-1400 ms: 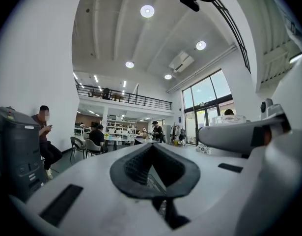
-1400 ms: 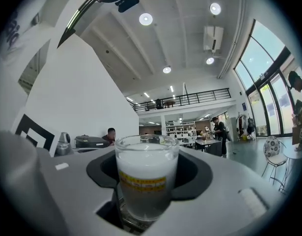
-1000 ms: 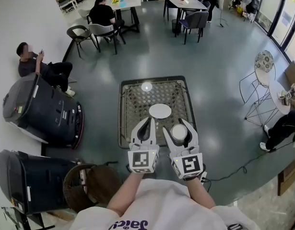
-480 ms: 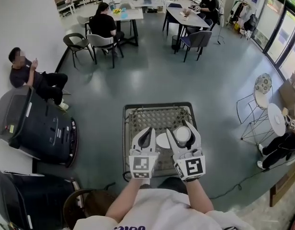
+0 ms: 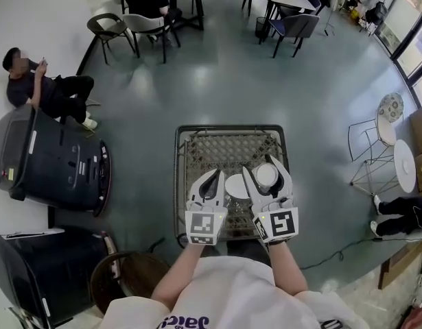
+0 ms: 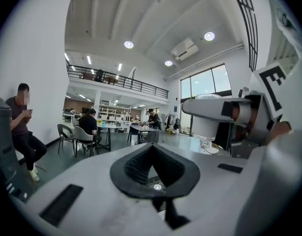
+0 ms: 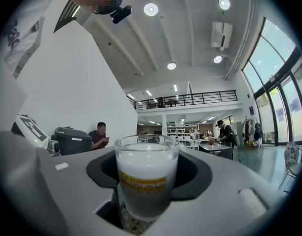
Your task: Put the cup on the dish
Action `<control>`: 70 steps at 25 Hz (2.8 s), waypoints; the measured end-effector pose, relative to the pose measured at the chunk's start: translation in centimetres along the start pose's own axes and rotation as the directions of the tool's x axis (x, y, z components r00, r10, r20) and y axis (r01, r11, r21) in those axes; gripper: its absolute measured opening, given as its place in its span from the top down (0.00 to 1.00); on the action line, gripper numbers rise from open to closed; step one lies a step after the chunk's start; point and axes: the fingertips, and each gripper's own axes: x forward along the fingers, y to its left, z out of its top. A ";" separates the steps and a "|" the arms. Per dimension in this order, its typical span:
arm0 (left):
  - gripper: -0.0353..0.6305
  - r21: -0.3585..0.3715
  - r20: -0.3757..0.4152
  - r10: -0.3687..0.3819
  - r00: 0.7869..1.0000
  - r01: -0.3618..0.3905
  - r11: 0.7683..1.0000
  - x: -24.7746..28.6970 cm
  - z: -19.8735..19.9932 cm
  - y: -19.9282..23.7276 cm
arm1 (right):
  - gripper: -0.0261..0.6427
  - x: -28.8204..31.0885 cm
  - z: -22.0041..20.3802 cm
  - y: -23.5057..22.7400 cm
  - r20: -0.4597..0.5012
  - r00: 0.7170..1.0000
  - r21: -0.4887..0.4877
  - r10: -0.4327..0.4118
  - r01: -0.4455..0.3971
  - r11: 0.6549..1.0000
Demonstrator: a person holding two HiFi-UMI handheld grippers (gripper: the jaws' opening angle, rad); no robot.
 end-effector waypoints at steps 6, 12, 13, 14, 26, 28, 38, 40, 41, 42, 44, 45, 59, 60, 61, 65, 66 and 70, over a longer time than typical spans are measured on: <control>0.94 -0.023 -0.054 -0.014 0.998 0.012 1.000 0.3 -2.1 0.3 | 0.59 1.2 -4.7 -0.9 -0.064 0.998 0.037 -0.022 0.024 0.999; 0.94 -0.074 -0.096 -0.035 0.995 0.028 0.997 1.0 -5.9 1.8 | 0.59 1.9 -10.5 -2.2 -0.108 0.989 0.030 -0.100 0.103 0.994; 0.94 -0.079 -0.107 -0.045 0.993 0.037 0.996 1.3 -6.7 1.8 | 0.59 1.9 -11.7 -2.7 -0.111 0.987 0.039 -0.116 0.121 0.992; 0.94 -0.085 -0.123 -0.055 0.991 0.044 0.995 1.4 -7.6 1.7 | 0.59 1.7 -12.8 -3.0 -0.117 0.984 0.049 -0.132 0.139 0.989; 0.94 -0.097 -0.267 -0.135 0.954 0.113 0.989 2.9 -17.1 0.7 | 0.59 0.6 -26.0 -3.2 -0.259 0.937 0.087 -0.235 0.265 0.960; 0.94 -0.091 -0.282 -0.141 0.949 0.120 0.989 3.6 -18.3 0.9 | 0.59 0.8 -28.2 -3.2 -0.288 0.926 0.096 -0.244 0.281 0.955; 0.94 -0.088 -0.343 -0.150 0.927 0.128 0.988 5.0 -22.4 1.3 | 0.59 0.2 -37.3 -3.7 -0.423 0.866 0.096 -0.268 0.337 0.937; 0.94 -0.091 -0.362 -0.151 0.920 0.126 0.988 4.8 -23.2 1.4 | 0.59 0.3 -39.1 -3.6 -0.459 0.848 0.071 -0.263 0.330 0.941; 0.94 -0.091 -0.368 -0.152 0.917 0.127 0.988 4.7 -23.6 1.4 | 0.59 0.3 -39.9 -3.6 -0.474 0.841 0.059 -0.261 0.326 0.943; 0.94 -0.090 -0.373 -0.155 0.915 0.131 0.987 4.8 -23.9 1.5 | 0.59 0.5 -40.8 -3.6 -0.486 0.835 0.047 -0.259 0.321 0.946; 0.94 -0.087 -0.380 -0.162 0.910 0.139 0.986 5.0 -24.5 1.6 | 0.59 1.0 -42.2 -3.6 -0.508 0.825 0.033 -0.248 0.306 0.951; 0.94 -0.088 -0.386 -0.165 0.907 0.142 0.986 5.0 -24.8 1.6 | 0.59 1.1 -42.8 -3.5 -0.520 0.820 0.034 -0.239 0.300 0.953; 0.94 -0.099 -0.416 -0.184 0.890 0.157 0.983 4.0 -25.6 0.3 | 0.59 -0.4 -46.0 -1.9 -0.616 0.767 0.022 -0.181 0.246 0.969; 0.94 -0.097 -0.418 -0.186 0.889 0.160 0.982 3.9 -25.7 0.1 | 0.59 -0.5 -46.0 -2.1 -0.616 0.766 0.028 -0.184 0.255 0.967; 0.94 -0.094 -0.420 -0.186 0.889 0.161 0.982 3.9 -25.8 0.1 | 0.59 -0.6 -46.1 -2.4 -0.620 0.761 0.034 -0.188 0.266 0.963; 0.94 -0.091 -0.414 -0.160 0.896 0.134 0.987 3.8 -25.8 0.4 | 0.49 -0.8 -46.1 -2.8 -0.640 0.750 0.044 -0.169 0.254 0.966; 0.94 -0.089 -0.413 -0.154 0.898 0.129 0.988 3.7 -25.7 0.4 | 0.45 -0.9 -45.8 -2.9 -0.641 0.750 0.042 -0.163 0.246 0.968; 0.94 -0.076 -0.390 -0.143 0.909 0.123 0.989 4.5 -24.7 0.5 | 0.40 -0.8 -43.1 -4.1 -0.604 0.781 0.033 -0.158 0.222 0.974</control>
